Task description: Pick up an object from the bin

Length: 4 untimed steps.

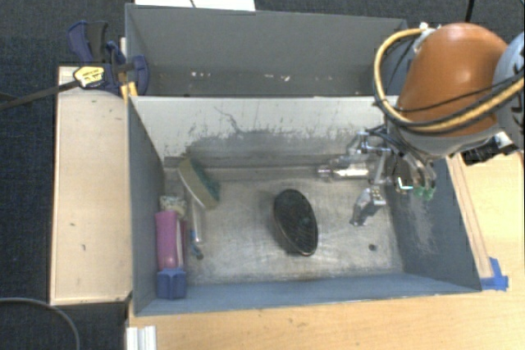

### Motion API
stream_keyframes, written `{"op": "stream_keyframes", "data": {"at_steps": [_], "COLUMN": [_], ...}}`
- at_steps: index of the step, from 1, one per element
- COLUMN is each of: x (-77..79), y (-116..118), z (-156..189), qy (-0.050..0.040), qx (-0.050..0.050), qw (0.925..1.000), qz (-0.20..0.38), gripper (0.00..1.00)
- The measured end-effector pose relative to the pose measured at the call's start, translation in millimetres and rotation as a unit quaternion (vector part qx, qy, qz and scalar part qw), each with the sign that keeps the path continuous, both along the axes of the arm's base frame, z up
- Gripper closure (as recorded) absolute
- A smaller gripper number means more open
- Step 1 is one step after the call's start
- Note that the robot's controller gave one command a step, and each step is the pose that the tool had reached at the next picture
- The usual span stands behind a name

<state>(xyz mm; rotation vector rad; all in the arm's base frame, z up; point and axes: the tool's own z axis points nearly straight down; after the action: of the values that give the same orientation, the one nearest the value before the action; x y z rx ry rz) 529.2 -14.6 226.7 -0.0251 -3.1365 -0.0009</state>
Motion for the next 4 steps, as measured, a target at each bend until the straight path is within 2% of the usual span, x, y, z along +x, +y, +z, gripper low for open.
{"op": "stream_keyframes", "data": {"at_steps": [1, 2, 3, 4], "x": [27.1, 24.4, 31.8, 53.3], "y": [43.6, 104.3, 158.5, 185.5], "z": [-154.0, -153.0, -103.0, -149.7], "qy": [-0.0082, -0.0096, -0.0075, -0.0066], "qx": [0.0, 0.001, 0.001, 0.0], "qw": [0.999, 0.9972, 1.0, 0.9968], "qz": [-0.044, -0.074, 0.005, 0.08], "gripper": [0.0, 0.0, 0.0, 0.0]}}
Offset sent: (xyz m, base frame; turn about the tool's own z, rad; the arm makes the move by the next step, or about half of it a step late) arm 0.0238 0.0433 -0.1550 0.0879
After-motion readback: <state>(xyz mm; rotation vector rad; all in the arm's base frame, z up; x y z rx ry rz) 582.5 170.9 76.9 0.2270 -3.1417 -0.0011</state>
